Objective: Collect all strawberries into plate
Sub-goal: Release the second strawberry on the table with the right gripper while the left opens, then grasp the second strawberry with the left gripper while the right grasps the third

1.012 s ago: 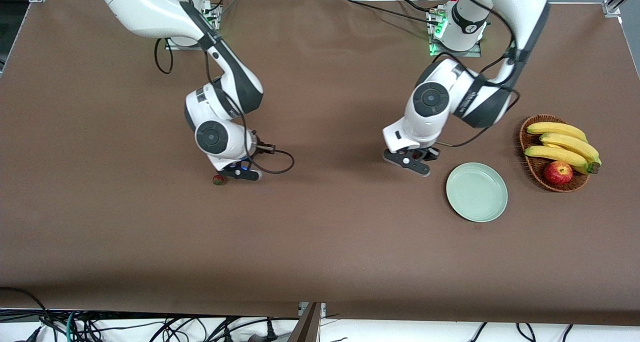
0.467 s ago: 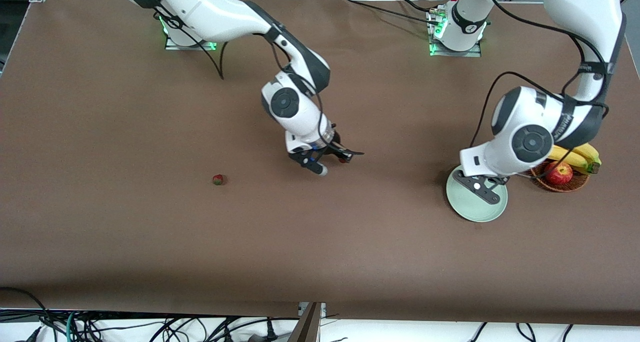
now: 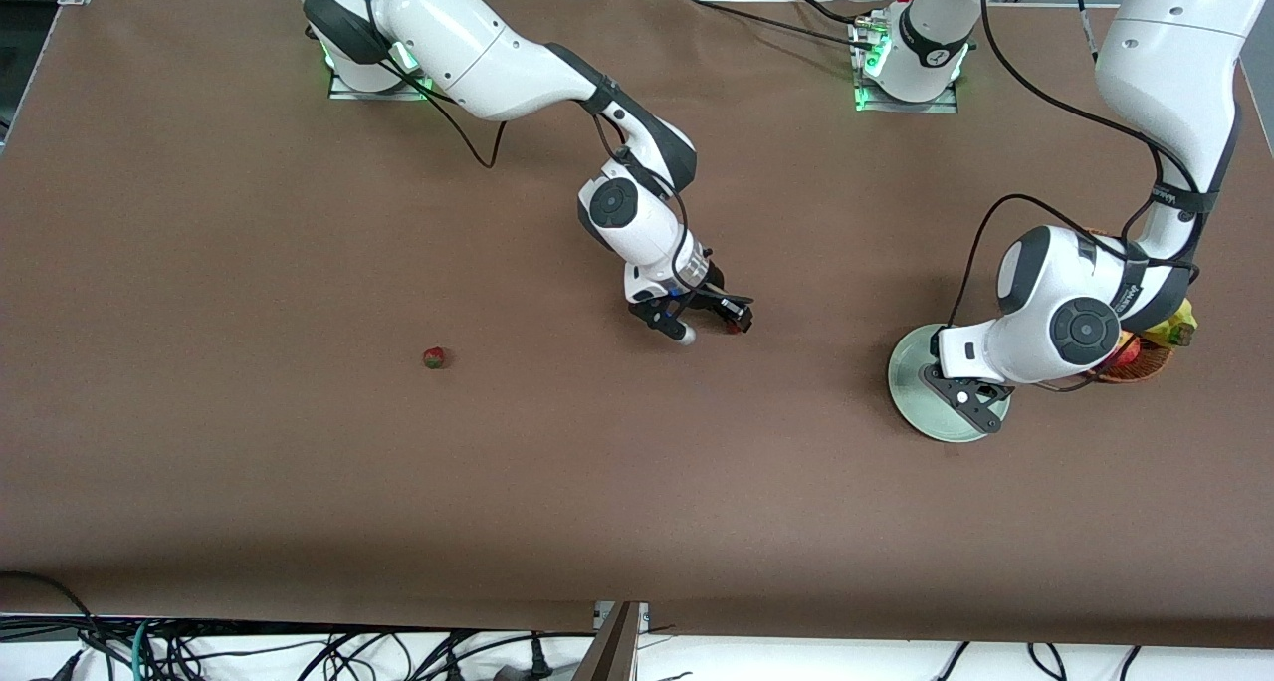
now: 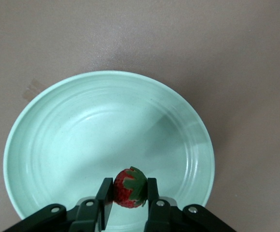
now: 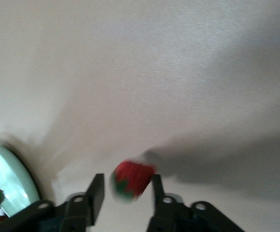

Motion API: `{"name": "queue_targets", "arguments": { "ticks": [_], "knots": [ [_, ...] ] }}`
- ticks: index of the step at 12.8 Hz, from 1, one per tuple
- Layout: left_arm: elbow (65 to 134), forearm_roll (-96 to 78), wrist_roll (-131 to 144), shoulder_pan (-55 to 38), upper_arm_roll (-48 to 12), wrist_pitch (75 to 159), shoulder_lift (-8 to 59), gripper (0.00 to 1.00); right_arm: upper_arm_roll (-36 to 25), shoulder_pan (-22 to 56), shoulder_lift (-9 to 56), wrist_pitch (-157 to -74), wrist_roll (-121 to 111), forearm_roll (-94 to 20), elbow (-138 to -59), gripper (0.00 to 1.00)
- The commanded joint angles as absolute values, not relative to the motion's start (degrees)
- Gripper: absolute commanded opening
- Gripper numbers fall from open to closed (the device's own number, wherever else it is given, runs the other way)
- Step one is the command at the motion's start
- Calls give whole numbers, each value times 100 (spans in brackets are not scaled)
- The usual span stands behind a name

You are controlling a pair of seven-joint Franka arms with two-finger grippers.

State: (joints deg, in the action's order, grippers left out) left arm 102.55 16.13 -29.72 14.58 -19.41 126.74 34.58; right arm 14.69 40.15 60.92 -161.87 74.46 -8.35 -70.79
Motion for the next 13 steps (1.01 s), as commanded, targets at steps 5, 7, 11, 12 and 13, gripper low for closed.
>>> {"name": "queue_targets", "arguments": {
  "ticks": [5,7,11,12,13],
  "knots": [
    [10081,969,-2727,1494,-2363,12131,2946,100,1433,2903,4407,-13313,6167,-554,-7767,100],
    [10081,739,-1824,1485,-2626,12103,2865,100,1415,2297,3852,-12405,4596,-554,-8338,100],
    [10029,747,566,925,-2944,12216,2979,100,601,1740,3253,-11523,1860,-519,-9367,100],
    [10020,756,1024,714,-2936,12408,3066,100,354,1732,3243,-11575,1341,-466,-9561,100],
    [10037,782,1489,547,-2936,12689,3241,100,169,1653,3243,-11654,884,-405,-9702,100]
  ]
}}
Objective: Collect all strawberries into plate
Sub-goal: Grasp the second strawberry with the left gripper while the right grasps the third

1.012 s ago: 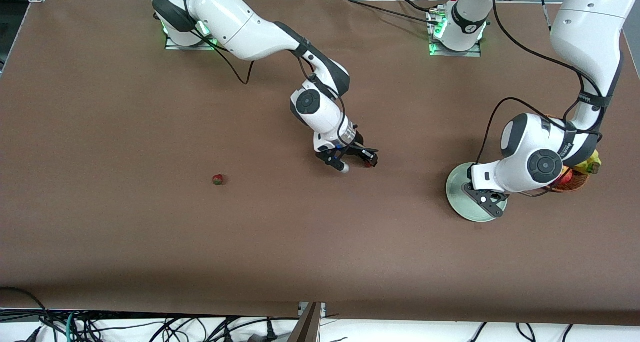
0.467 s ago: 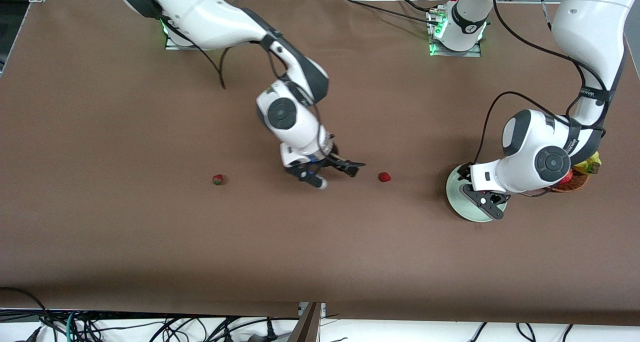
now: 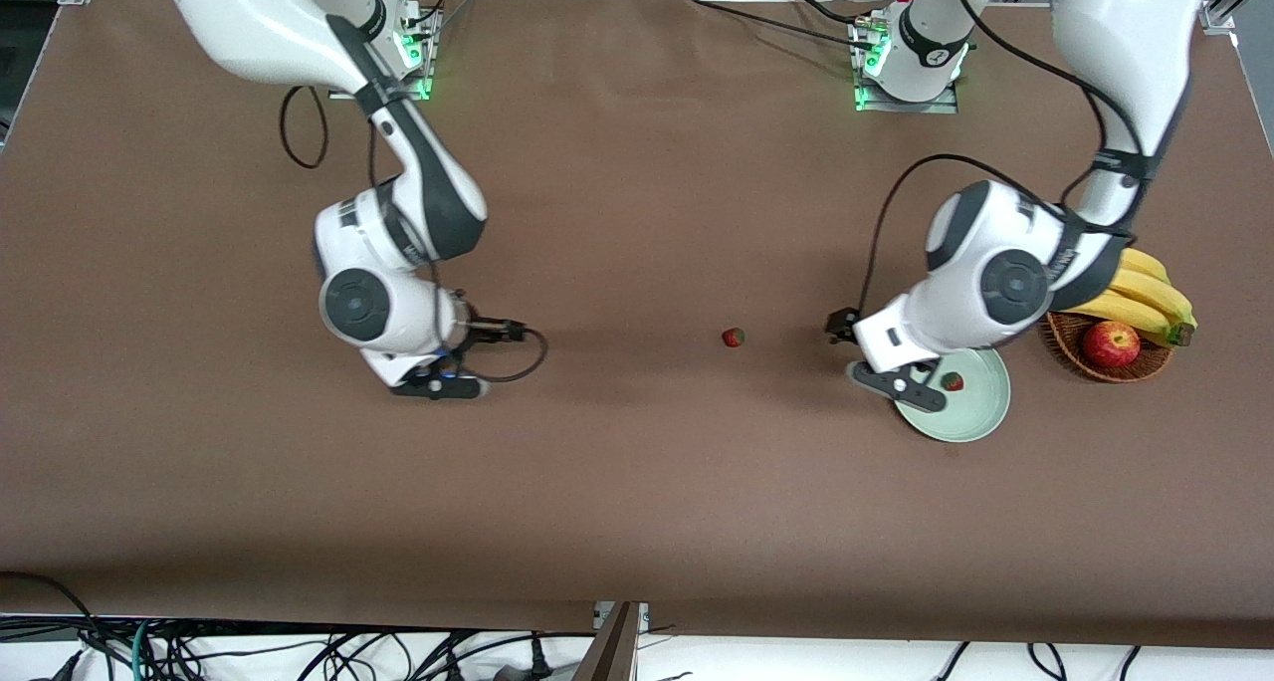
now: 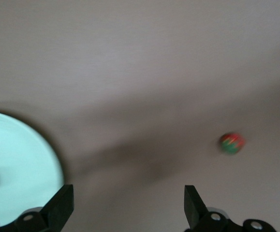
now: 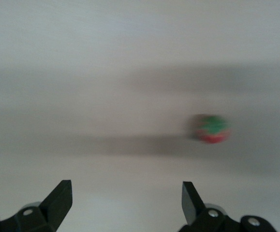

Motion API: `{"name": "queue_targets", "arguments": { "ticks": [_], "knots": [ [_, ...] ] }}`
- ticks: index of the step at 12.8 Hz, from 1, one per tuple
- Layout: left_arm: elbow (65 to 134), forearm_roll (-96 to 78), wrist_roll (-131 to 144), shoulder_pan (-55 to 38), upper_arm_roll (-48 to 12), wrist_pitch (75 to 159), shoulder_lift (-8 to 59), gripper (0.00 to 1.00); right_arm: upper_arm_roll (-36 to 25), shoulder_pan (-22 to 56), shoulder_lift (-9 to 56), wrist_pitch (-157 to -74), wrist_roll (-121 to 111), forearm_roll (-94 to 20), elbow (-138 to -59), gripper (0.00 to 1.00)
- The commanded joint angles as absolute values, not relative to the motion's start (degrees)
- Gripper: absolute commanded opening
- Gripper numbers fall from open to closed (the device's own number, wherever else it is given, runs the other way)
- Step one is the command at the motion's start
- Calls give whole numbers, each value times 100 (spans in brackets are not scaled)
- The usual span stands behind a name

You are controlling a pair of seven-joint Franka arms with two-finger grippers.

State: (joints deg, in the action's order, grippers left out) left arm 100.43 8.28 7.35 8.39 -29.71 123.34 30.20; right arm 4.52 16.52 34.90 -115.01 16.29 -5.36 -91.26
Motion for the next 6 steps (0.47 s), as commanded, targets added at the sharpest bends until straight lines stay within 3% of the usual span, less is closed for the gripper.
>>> {"name": "queue_targets", "arguments": {
  "ticks": [1,6],
  "knots": [
    [10055,808,1938,336,-2927,12961,3348,100,132,1565,3243,-11828,583,-404,-9842,100],
    [10134,1220,3425,-193,-2892,13640,3910,100,132,1494,3497,-12734,492,-404,-10151,100]
  ]
}}
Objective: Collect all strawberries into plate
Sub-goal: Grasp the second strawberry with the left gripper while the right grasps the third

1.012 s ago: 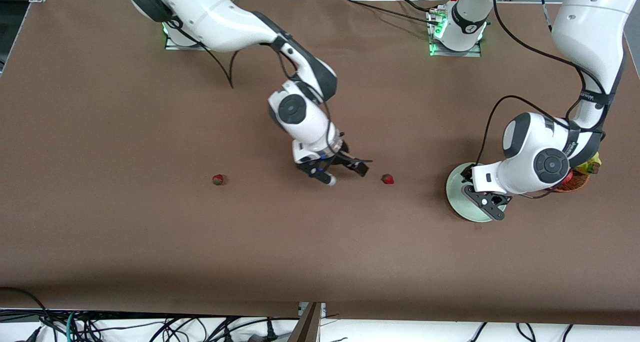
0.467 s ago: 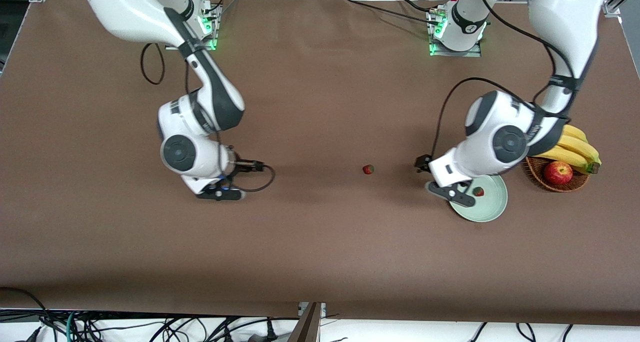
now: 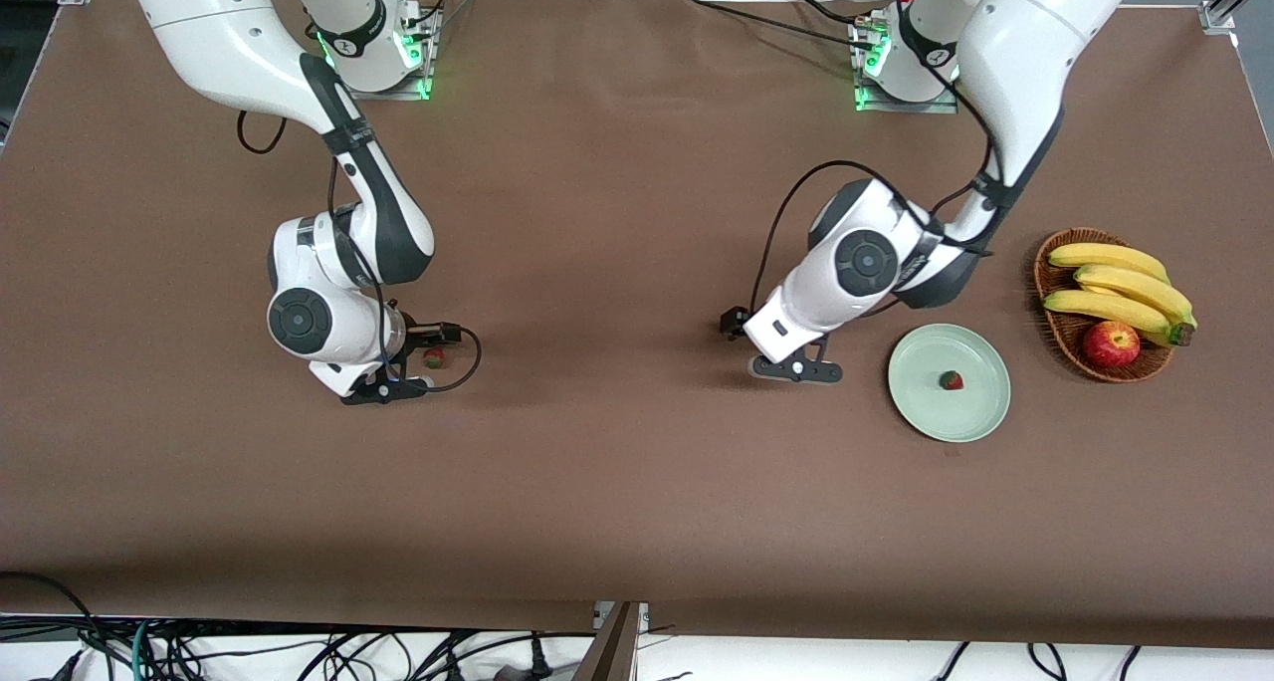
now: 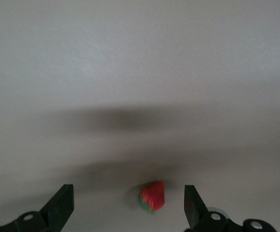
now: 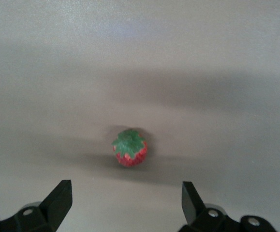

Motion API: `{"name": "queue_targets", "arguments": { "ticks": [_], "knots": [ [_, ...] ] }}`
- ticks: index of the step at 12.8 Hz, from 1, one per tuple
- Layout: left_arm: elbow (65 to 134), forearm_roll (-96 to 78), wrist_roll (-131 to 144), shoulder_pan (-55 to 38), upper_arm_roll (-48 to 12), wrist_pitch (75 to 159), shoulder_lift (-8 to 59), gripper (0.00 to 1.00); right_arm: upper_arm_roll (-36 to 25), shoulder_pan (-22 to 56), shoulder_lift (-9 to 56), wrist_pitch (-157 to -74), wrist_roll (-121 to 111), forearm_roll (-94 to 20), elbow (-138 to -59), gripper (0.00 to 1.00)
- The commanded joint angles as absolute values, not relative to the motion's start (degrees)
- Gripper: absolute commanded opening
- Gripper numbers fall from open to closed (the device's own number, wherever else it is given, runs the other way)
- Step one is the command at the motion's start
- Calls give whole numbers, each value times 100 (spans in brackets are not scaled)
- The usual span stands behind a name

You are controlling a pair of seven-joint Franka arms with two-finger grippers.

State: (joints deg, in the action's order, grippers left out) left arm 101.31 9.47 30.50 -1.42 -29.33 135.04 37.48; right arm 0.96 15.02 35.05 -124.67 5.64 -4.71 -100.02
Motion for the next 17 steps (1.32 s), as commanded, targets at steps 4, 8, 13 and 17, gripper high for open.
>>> {"name": "queue_targets", "arguments": {
  "ticks": [4,8,13,17],
  "knots": [
    [10318,1380,4121,-632,-2865,13676,3955,100,132,1503,3691,-13130,492,-404,-10195,100],
    [10441,1843,4131,-668,-2856,13676,4051,100,132,1512,3727,-13228,475,-396,-10195,42],
    [10424,2021,4122,-677,-2865,13676,4052,10,149,1529,3674,-13192,325,-396,-10178,0],
    [10406,2030,4017,-519,-2874,13414,3833,0,648,1564,3656,-13122,1051,-510,-10073,0]
  ]
}}
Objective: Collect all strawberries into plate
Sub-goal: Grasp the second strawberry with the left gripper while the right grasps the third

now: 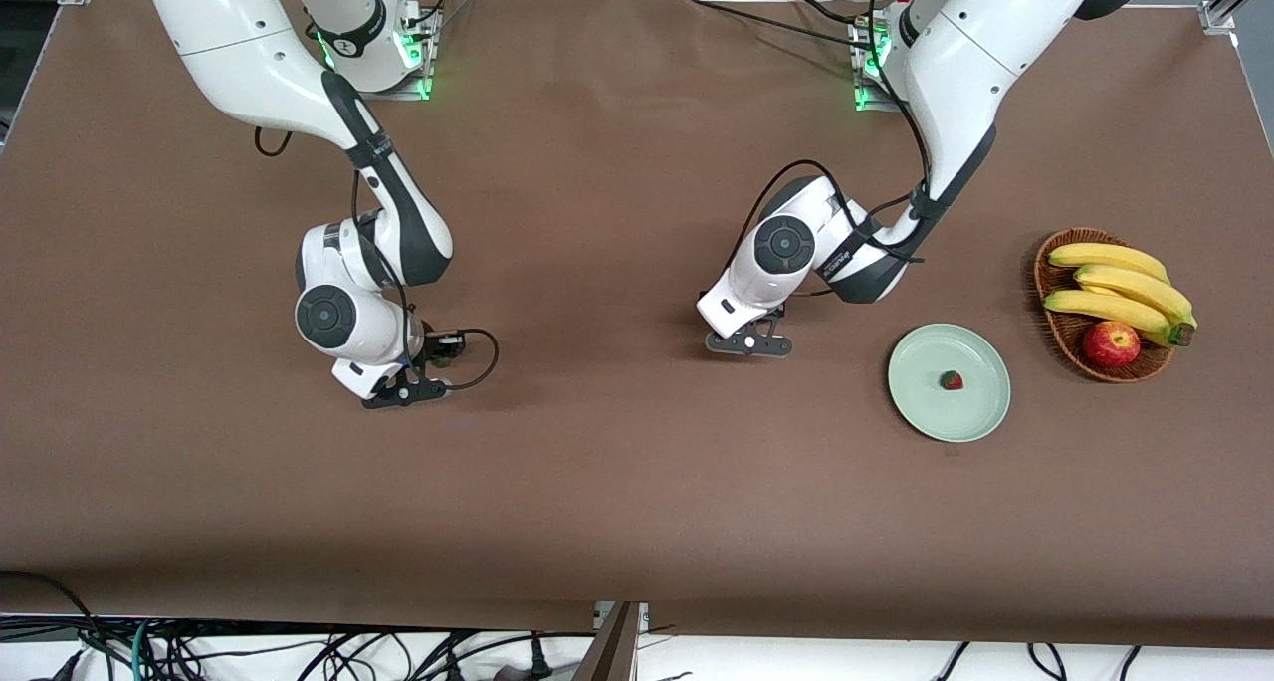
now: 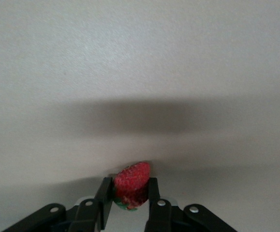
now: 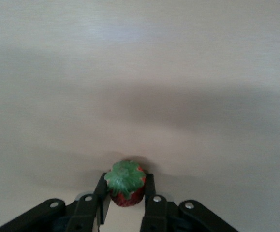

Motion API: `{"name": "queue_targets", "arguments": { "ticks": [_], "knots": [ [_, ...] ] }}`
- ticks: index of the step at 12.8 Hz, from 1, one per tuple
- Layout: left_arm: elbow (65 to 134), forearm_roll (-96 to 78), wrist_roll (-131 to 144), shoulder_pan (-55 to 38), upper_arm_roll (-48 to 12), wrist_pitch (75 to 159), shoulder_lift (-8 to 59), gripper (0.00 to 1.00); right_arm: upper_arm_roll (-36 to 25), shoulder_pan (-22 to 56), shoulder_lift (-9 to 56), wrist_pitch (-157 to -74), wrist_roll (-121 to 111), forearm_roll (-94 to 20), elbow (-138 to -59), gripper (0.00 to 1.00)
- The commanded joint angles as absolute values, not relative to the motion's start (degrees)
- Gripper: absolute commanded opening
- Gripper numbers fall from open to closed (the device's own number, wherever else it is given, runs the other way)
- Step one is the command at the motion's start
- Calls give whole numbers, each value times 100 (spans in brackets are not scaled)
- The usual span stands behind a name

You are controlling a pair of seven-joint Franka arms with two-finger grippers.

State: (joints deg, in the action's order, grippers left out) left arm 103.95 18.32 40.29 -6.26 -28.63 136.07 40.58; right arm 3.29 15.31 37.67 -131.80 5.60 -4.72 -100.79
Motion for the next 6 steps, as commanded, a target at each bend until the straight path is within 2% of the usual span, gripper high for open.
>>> {"name": "queue_targets", "arguments": {
  "ticks": [1,4,6],
  "knots": [
    [10337,2030,3999,-475,-2874,13029,3693,0,850,1625,3665,-13122,1707,-510,-9994,0],
    [10222,2030,3212,-81,-2883,12079,3087,0,1019,2265,3814,-13192,3546,-510,-9643,0],
    [10222,2013,2246,376,-2892,11822,2883,0,1046,2923,4286,-13210,4565,-501,-8829,0]
  ]
}}
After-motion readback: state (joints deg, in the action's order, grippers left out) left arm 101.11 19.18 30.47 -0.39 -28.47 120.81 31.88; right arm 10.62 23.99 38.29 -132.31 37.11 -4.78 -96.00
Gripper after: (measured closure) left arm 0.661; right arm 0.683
